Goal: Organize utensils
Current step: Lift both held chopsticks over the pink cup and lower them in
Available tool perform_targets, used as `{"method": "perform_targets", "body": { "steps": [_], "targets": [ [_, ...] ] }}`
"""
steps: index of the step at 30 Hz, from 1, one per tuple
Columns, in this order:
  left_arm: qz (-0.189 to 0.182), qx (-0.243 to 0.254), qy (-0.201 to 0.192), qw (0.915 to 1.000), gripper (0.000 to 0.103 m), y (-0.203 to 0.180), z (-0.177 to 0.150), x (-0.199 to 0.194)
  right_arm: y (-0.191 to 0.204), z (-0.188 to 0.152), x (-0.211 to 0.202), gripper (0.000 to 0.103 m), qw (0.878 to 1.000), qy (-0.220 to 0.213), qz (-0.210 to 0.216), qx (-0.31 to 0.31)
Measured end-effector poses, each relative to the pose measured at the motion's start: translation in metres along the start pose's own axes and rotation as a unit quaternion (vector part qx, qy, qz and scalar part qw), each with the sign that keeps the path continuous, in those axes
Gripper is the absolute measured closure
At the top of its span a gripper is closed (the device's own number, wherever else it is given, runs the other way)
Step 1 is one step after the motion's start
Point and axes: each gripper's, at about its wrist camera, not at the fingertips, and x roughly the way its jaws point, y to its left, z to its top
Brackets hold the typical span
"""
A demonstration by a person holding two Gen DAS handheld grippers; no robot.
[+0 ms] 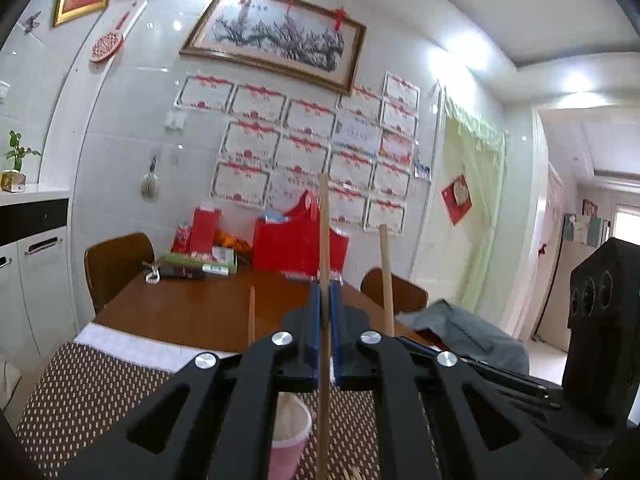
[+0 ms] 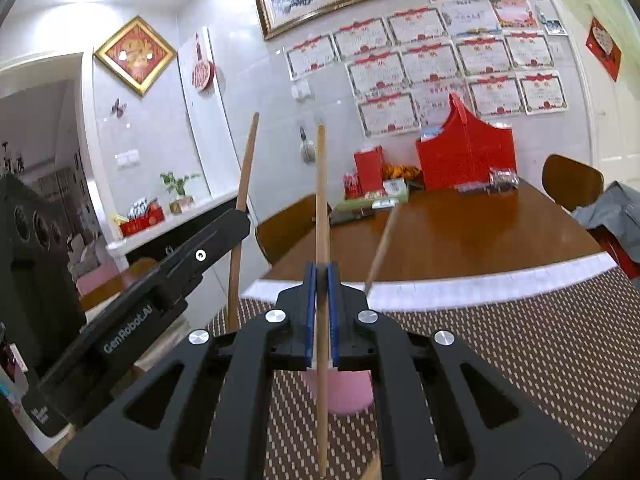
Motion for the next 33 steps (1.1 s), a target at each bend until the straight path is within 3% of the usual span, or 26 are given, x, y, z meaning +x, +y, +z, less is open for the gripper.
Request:
{"method": "perform_targets", "body": {
  "steps": [12, 23, 33],
  "targets": [
    [0.015, -0.004, -0.072, 0.9973, 0.098, 0.027, 0.005, 0.044, -0.003, 0.022, 0.049, 0.097, 0.999, -0.05, 0.003, 0.001],
    [0.031, -0.038, -0.076, 0.9959, 0.098, 0.052, -0.017, 0.072, -0.013, 0.02, 0.075, 0.097, 0.997, -0.072, -0.009, 0.001],
    [0.041, -0.05, -0.048, 0.9967, 0.098, 0.065, -0.038, 0.074, -0.014, 0.004, 0.081, 0.097, 0.998, -0.058, -0.012, -0.004]
  ]
}}
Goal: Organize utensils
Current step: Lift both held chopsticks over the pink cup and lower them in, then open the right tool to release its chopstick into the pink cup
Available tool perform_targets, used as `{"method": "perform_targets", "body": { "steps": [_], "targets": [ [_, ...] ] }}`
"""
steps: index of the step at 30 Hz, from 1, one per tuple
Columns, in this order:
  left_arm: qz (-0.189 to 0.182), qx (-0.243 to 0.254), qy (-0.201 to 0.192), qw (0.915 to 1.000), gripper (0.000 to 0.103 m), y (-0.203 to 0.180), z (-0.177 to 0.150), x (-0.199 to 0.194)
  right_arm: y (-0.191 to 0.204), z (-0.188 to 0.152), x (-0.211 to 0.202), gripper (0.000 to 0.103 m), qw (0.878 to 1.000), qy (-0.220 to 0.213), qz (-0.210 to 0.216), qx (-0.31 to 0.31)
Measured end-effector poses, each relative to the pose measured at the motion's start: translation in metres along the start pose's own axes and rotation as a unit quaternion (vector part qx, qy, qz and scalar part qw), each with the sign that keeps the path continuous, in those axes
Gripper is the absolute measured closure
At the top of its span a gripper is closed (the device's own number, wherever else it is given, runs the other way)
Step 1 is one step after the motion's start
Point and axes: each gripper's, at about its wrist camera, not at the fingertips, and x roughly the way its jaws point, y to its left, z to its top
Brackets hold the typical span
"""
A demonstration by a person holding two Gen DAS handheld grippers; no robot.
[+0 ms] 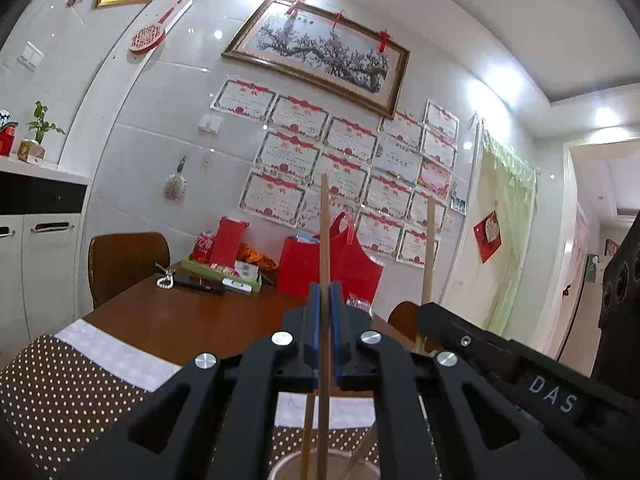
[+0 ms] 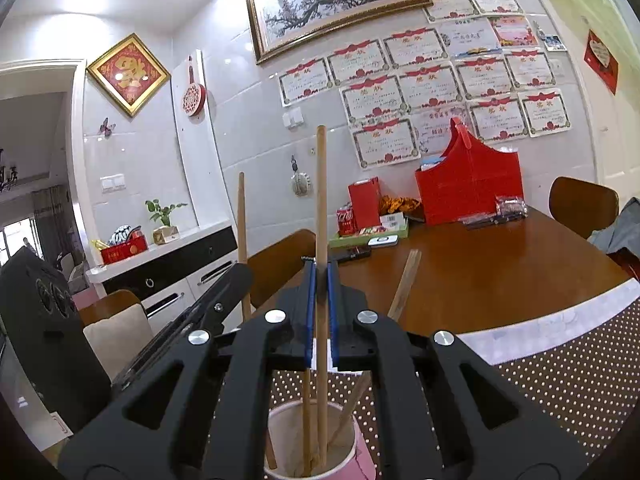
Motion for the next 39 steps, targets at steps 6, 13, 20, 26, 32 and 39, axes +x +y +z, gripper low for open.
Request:
{"method": "perform_targets", "body": {
  "steps": [6, 13, 20, 26, 32, 39],
  "targets": [
    [0.003, 0.002, 0.011, 0.9999, 0.097, 0.0, -0.006, -0.01, 0.001, -0.009, -0.006, 0.097, 1.0, 0.012, -0.002, -0.001],
    [0.023, 0.02, 0.032, 0.999, 0.068, -0.006, -0.006, -0.02, 0.005, -0.013, -0.015, 0.097, 1.0, 0.02, -0.007, -0.011],
    [0.037, 0.037, 0.043, 0.9977, 0.053, -0.013, -0.001, -0.034, 0.006, -0.022, -0.022, 0.097, 0.999, 0.032, -0.015, -0.012],
    [0.052, 0.058, 0.05, 0.9957, 0.047, -0.02, 0.003, -0.048, 0.009, -0.03, -0.028, 0.096, 0.999, 0.043, -0.025, -0.018],
    [0.06, 0.064, 0.053, 0.9948, 0.04, -0.027, 0.011, -0.067, 0.015, -0.032, -0.039, 0.087, 0.998, 0.046, -0.038, -0.025],
    [0.069, 0.075, 0.047, 0.9937, 0.036, -0.039, 0.021, -0.095, 0.022, -0.028, -0.065, 0.043, 0.999, 0.025, -0.042, -0.023]
  ]
}}
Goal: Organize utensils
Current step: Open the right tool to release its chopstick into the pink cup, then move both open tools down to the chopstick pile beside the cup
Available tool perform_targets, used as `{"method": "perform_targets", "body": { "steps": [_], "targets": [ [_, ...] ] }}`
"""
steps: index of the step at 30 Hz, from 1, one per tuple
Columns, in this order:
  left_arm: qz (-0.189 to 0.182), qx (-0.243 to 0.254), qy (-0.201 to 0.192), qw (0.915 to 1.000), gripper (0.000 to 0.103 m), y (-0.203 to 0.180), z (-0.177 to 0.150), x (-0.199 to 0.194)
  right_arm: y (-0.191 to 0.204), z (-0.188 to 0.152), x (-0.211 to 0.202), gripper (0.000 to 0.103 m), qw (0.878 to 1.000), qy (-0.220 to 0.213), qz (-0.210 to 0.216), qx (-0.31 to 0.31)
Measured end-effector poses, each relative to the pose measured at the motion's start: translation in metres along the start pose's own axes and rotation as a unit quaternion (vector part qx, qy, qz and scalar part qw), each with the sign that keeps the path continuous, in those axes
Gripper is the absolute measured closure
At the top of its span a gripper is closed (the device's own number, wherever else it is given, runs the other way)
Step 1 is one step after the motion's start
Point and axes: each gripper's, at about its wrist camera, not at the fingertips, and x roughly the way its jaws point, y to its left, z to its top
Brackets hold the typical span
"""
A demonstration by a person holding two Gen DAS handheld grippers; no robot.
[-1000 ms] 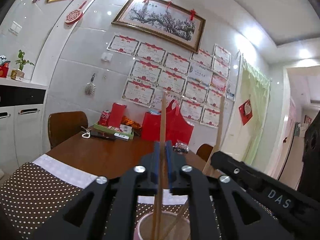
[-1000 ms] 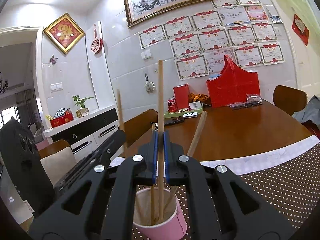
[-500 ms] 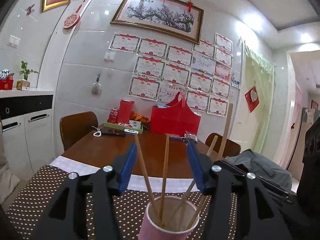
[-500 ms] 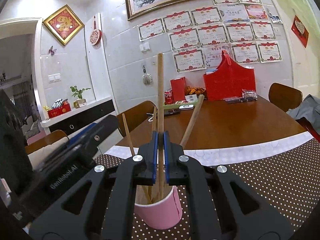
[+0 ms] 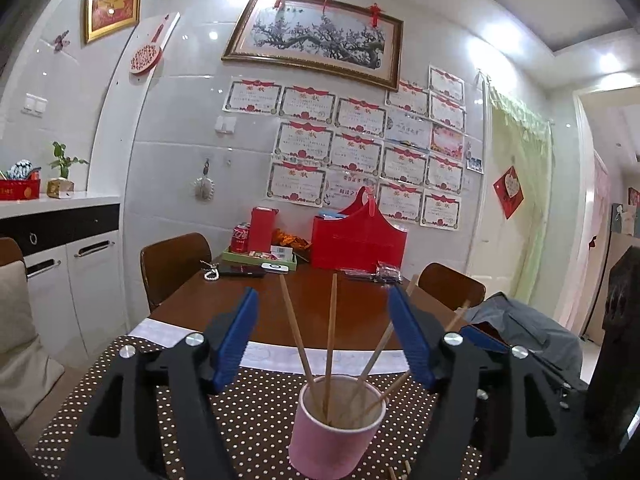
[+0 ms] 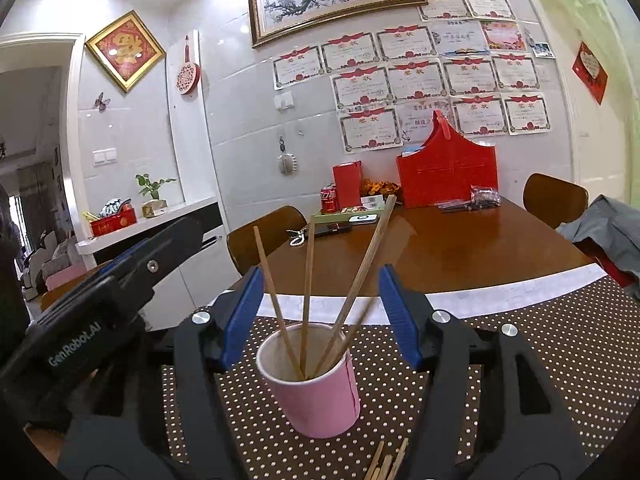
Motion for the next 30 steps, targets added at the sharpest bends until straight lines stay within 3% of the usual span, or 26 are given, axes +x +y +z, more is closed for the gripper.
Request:
{"method": "perform_targets", "body": {
  "steps": [12, 18, 21, 26, 30],
  "targets": [
    [0.013, 0.037, 0.009, 0.9992, 0.035, -0.03, -0.002, -0.057, -0.016, -0.003, -0.059, 0.043, 1.0, 0.01, -0.018, 0.004],
    [0.017, 0.071, 0.057, 0.9958, 0.034, -0.052, -0.019, -0.072, -0.03, -0.026, -0.081, 0.041, 0.998, 0.058, -0.038, -0.002],
    [0.006, 0.078, 0.104, 0.9915, 0.034, -0.061, -0.032, -0.072, -0.039, -0.039, -0.087, 0.04, 0.995, 0.087, -0.047, 0.0],
    [-0.008, 0.086, 0.204, 0.9751, 0.034, -0.076, -0.061, -0.058, -0.058, -0.063, -0.09, 0.038, 0.987, 0.142, -0.07, 0.003],
    [-0.019, 0.085, 0.32, 0.9432, 0.034, -0.081, -0.097, -0.035, -0.07, -0.081, -0.087, 0.038, 0.979, 0.185, -0.081, 0.012]
  ]
}}
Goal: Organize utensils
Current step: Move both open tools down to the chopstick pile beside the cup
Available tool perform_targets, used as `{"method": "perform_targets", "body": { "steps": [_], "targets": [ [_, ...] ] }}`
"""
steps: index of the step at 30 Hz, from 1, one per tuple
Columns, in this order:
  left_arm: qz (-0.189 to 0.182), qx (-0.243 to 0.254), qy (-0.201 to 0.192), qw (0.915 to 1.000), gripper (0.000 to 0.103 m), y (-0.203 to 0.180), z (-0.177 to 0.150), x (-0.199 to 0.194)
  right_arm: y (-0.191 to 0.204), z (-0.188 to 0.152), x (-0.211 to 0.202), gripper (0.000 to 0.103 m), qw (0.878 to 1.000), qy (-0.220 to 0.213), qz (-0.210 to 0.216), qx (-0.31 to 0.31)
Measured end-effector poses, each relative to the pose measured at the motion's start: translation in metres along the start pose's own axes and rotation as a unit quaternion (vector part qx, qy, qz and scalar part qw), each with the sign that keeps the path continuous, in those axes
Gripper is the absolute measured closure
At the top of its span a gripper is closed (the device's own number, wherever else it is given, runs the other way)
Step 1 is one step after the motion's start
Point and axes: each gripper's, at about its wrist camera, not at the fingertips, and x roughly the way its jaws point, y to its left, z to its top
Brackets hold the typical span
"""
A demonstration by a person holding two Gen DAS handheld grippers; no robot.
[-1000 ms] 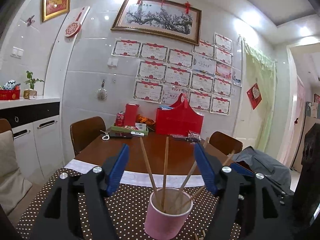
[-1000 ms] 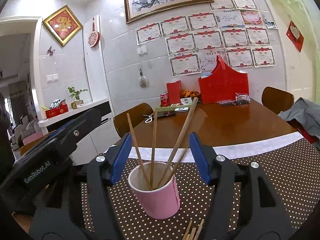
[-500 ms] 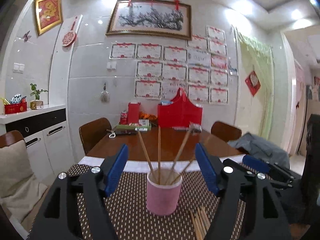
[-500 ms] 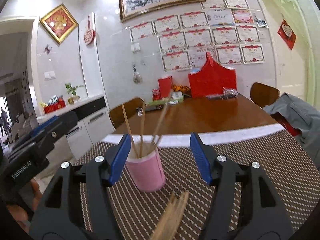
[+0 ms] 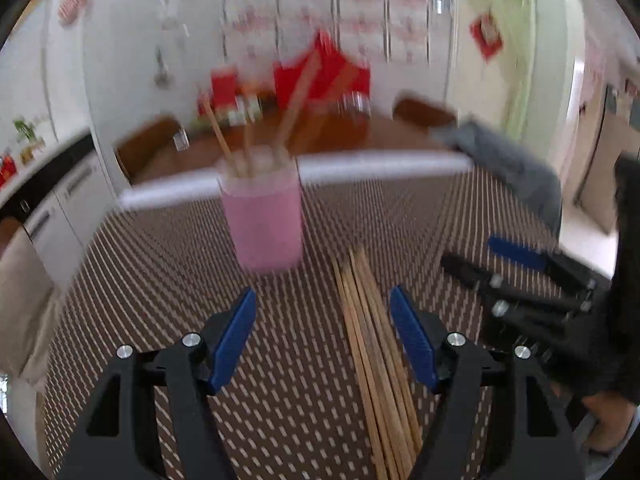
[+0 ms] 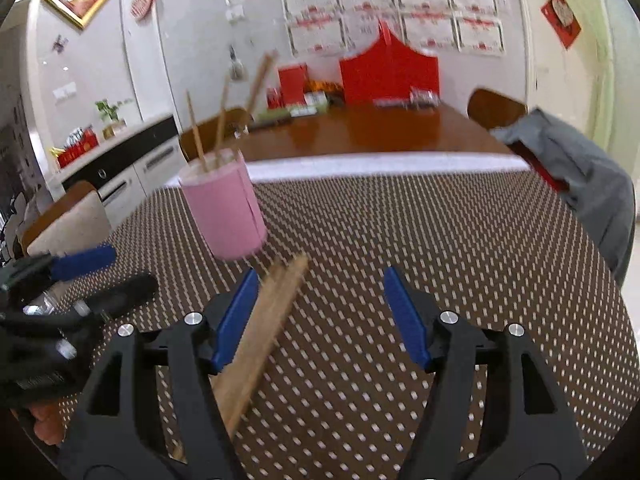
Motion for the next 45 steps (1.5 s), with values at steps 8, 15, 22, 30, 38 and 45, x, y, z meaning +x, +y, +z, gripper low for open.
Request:
{"method": "perform_targets", "body": {
  "steps": [8, 15, 22, 30, 38, 45],
  "targets": [
    [0.006, 0.012, 0.091, 0.9957, 0.034, -0.008, -0.028, 0.05, -0.018, -0.022, 0.019, 0.038, 0.998, 0.058, 0.005, 0.011],
    [0.014, -0.003, 0.112, 0.9936, 0.034, 0.004, -0.037, 0.071, -0.015, -0.026, 0.028, 0.038, 0.997, 0.077, 0.014, 0.006],
    [0.053, 0.022, 0.105, 0.9928, 0.031, 0.007, -0.033, 0.082, -0.003, -0.025, 0.04, 0.038, 0.994, 0.103, 0.025, -0.01],
    [0.035, 0.007, 0.103, 0.9941, 0.031, 0.024, -0.04, 0.072, 0.017, -0.026, 0.06, 0.038, 0.99, 0.133, 0.024, -0.029],
    [0.021, 0.002, 0.1, 0.9947, 0.031, 0.04, -0.045, 0.066, 0.024, -0.021, 0.071, 0.037, 0.988, 0.145, 0.005, -0.048],
    [0.018, 0.005, 0.103, 0.9945, 0.031, 0.041, -0.044, 0.066, 0.025, -0.017, 0.077, 0.037, 0.985, 0.168, 0.009, -0.05]
  ]
}}
